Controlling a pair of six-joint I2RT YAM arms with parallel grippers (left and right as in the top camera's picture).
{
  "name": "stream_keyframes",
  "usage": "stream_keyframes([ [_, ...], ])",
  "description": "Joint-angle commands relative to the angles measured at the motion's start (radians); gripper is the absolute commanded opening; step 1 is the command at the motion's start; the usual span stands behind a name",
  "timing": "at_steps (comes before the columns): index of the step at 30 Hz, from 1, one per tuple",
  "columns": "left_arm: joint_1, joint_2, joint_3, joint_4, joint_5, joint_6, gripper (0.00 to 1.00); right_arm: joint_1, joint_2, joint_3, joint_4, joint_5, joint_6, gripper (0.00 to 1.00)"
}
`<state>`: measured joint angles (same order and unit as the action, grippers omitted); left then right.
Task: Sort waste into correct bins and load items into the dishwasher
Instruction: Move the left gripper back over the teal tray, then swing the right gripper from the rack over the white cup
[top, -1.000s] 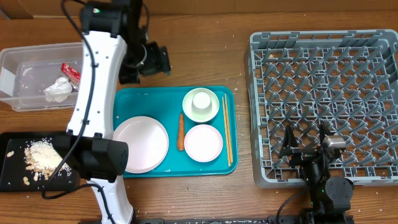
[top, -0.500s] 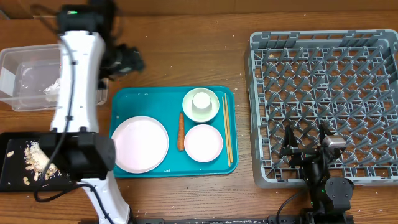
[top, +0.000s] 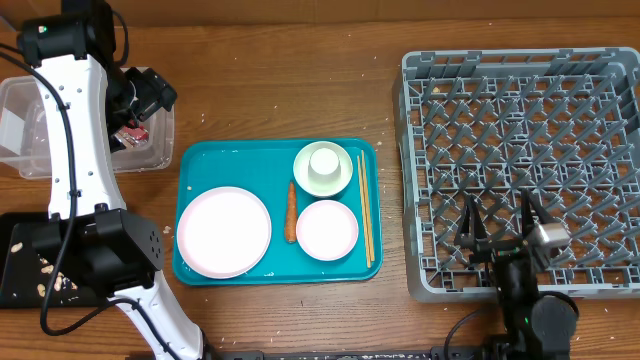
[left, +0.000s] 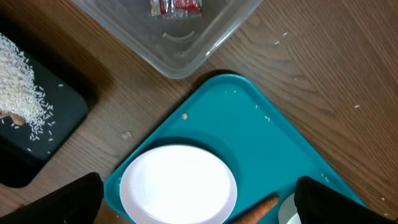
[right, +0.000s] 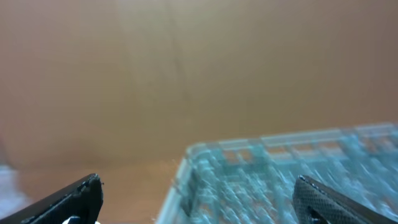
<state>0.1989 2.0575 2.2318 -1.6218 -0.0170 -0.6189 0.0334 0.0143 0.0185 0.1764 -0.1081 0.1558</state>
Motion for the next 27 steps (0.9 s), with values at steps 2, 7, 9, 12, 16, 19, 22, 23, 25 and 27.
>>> stream_keyframes([
  [2,0.004,-0.010,0.023,0.005,-0.031,-0.017,1.00,-0.001,-0.011,-0.010,0.083,-0.276,0.146,1.00],
  [7,0.003,-0.010,0.023,0.005,-0.031,-0.017,1.00,-0.001,-0.011,-0.010,0.204,-0.352,0.164,1.00],
  [9,0.003,-0.010,0.023,0.005,-0.031,-0.017,1.00,-0.001,-0.011,-0.010,0.264,-0.357,0.179,1.00],
  [12,0.003,-0.010,0.023,0.005,-0.031,-0.017,1.00,-0.001,-0.011,-0.010,0.352,-0.323,0.323,1.00],
  [16,0.003,-0.010,0.023,0.005,-0.031,-0.017,1.00,-0.001,-0.011,0.015,0.453,-0.312,0.399,1.00],
  [19,0.003,-0.010,0.023,0.005,-0.031,-0.017,1.00,-0.001,-0.010,0.097,0.389,-0.312,0.394,1.00],
  [22,0.003,-0.010,0.023,0.005,-0.031,-0.017,1.00,-0.001,0.019,0.221,0.249,-0.312,0.339,1.00],
  [23,0.003,-0.010,0.023,0.005,-0.031,-0.017,1.00,-0.001,0.043,0.274,0.196,-0.313,0.307,1.00],
  [25,0.003,-0.010,0.023,0.005,-0.031,-0.017,1.00,-0.001,0.105,0.374,0.108,-0.317,0.250,1.00],
  [27,0.003,-0.010,0.023,0.005,-0.031,-0.017,1.00,-0.001,0.191,0.488,0.017,-0.348,0.183,1.00],
])
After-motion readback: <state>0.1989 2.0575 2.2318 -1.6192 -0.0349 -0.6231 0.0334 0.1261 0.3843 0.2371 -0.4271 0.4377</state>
